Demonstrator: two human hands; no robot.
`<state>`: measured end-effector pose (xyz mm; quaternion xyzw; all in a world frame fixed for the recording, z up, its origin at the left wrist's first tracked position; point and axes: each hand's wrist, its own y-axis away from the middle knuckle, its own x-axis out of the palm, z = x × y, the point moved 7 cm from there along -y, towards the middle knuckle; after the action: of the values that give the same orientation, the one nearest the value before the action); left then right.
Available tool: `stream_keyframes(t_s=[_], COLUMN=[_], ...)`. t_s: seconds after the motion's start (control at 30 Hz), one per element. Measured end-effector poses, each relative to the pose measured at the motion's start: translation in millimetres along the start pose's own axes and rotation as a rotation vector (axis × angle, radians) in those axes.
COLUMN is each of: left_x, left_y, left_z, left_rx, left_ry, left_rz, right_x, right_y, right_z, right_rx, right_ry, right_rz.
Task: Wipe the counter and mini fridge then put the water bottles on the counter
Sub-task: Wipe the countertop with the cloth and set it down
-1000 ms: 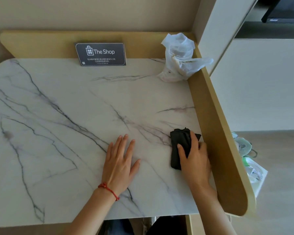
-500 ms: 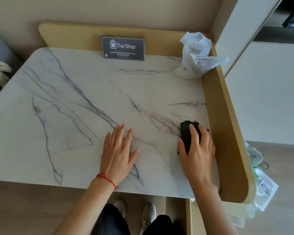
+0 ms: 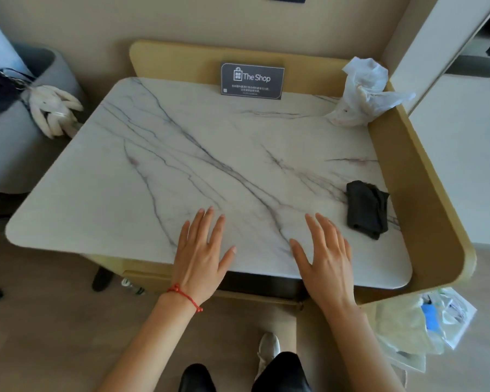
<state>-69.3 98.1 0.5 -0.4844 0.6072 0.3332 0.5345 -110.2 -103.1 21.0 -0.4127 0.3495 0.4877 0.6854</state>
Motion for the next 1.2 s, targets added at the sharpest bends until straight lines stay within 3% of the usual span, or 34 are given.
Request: stream_keyframes(t_s=[0.43,0.87,1.2], left_x=[-39.0,-47.2,-44.4], left_y=[144.3,252.1,299.8], left_z=[142.3,228.2,295.3], left_rx=[-0.100,-0.488,-0.654], left_ry=[0.004,-0.017,-0.003], left_rz=[0.035,-0.038,-0.004], right_x=[71.1,128.8,181.7], right_y=[112.7,137.8,142.7], right_z=[155.3,239.7,301.7], right_rx=[-0.057,-0.390,-0.440], right_ry=[-0.051,-0.121,-0.173], right_rz=[0.156,0.286,0.405])
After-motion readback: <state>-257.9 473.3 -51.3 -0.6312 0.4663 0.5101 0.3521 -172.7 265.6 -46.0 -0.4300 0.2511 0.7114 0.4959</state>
